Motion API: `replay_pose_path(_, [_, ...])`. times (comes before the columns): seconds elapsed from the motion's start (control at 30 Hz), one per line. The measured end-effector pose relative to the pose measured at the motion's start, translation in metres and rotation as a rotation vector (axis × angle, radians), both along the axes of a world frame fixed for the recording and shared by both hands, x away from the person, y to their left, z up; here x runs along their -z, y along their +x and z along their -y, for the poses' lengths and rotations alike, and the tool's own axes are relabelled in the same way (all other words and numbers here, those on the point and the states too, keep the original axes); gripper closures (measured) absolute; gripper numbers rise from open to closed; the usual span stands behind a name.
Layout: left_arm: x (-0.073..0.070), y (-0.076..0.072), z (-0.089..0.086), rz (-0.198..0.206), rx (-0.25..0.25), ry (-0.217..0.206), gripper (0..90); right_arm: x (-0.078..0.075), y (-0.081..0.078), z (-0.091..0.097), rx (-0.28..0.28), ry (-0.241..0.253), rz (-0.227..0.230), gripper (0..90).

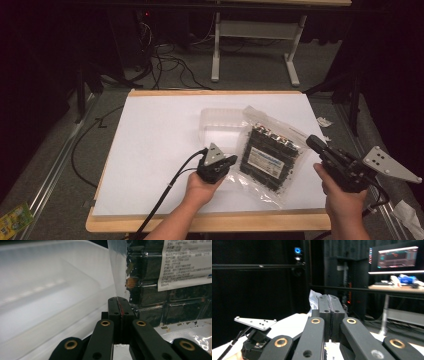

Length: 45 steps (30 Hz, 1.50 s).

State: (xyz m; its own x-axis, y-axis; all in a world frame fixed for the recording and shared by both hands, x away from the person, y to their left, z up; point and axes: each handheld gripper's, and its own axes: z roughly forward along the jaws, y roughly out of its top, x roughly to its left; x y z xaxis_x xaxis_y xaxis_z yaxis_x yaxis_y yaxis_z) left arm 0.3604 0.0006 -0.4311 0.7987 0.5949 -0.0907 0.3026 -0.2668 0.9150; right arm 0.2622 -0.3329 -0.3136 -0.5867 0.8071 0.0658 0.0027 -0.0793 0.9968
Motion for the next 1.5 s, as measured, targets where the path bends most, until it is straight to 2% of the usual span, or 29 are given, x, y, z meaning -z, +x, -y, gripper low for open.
replay_pose_path(0.1, [-0.011, -0.012, -0.025, 0.06, -0.055, 0.025, 90.0, -0.005, 0.004, -0.015, -0.032, -0.005, 0.02, 90.0])
replay_pose_path(0.13, [-0.011, -0.012, -0.025, 0.06, -0.055, 0.025, 90.0, -0.006, 0.005, -0.02, -0.043, -0.001, 0.018, 90.0])
replay_pose_path(0.17, [-0.015, -0.02, -0.039, 0.096, -0.089, 0.034, 90.0, -0.006, 0.007, -0.025, -0.052, 0.0, 0.018, 90.0])
replay_pose_path(0.2, [-0.015, -0.024, -0.045, 0.111, -0.101, 0.042, 90.0, -0.006, 0.009, -0.029, -0.061, 0.003, 0.02, 90.0])
replay_pose_path(0.27, [-0.014, -0.027, -0.05, 0.127, -0.112, 0.053, 90.0, -0.005, 0.013, -0.038, -0.078, 0.003, 0.019, 90.0])
replay_pose_path(0.33, [-0.001, -0.031, -0.062, 0.13, -0.141, 0.06, 90.0, -0.002, 0.016, -0.047, -0.094, -0.008, 0.005, 90.0])
replay_pose_path(0.37, [0.005, -0.03, -0.064, 0.115, -0.148, 0.059, 90.0, 0.0, 0.018, -0.052, -0.103, -0.018, -0.005, 90.0])
replay_pose_path(0.43, [0.013, -0.026, -0.066, 0.099, -0.149, 0.086, 90.0, 0.007, 0.02, -0.06, -0.113, -0.043, -0.021, 90.0])
replay_pose_path(0.53, [0.025, -0.024, -0.067, 0.134, -0.148, 0.142, 90.0, 0.019, 0.022, -0.063, -0.115, -0.056, -0.048, 90.0])
replay_pose_path(0.57, [0.028, -0.024, -0.067, 0.135, -0.147, 0.15, 90.0, 0.023, 0.022, -0.063, -0.116, -0.059, -0.061, 90.0])
replay_pose_path(0.67, [0.035, -0.024, -0.067, 0.141, -0.151, 0.148, 90.0, 0.033, 0.022, -0.061, -0.12, -0.066, -0.097, 90.0])
replay_pose_path(0.83, [0.038, -0.027, -0.066, 0.17, -0.155, 0.152, 90.0, 0.036, 0.021, -0.057, -0.138, -0.048, -0.104, 89.1])
replay_pose_path(0.93, [0.038, -0.026, -0.068, 0.175, -0.151, 0.161, 90.0, 0.036, 0.021, -0.057, -0.15, -0.052, -0.105, 79.8])
replay_pose_path(1.03, [0.039, -0.027, -0.068, 0.171, -0.152, 0.157, 90.0, 0.035, 0.023, -0.057, -0.175, -0.037, -0.113, 59.7])
replay_pose_path(1.1, [0.039, -0.026, -0.068, 0.17, -0.153, 0.157, 90.0, 0.034, 0.024, -0.058, -0.204, -0.023, -0.135, 46.5])
replay_pose_path(1.2, [0.04, -0.026, -0.066, 0.161, -0.146, 0.162, 90.0, 0.037, 0.026, -0.063, -0.221, -0.033, -0.177, 34.6])
replay_pose_path(1.27, [0.04, -0.026, -0.066, 0.158, -0.147, 0.16, 90.0, 0.04, 0.027, -0.065, -0.224, -0.039, -0.194, 33.7])
replay_pose_path(1.43, [0.04, -0.026, -0.066, 0.162, -0.146, 0.163, 90.0, 0.068, 0.039, -0.075, -0.217, -0.072, -0.299, 34.9])
replay_pose_path(1.5, [0.04, -0.026, -0.066, 0.164, -0.146, 0.165, 90.0, 0.077, 0.045, -0.078, -0.234, -0.075, -0.339, 36.6])
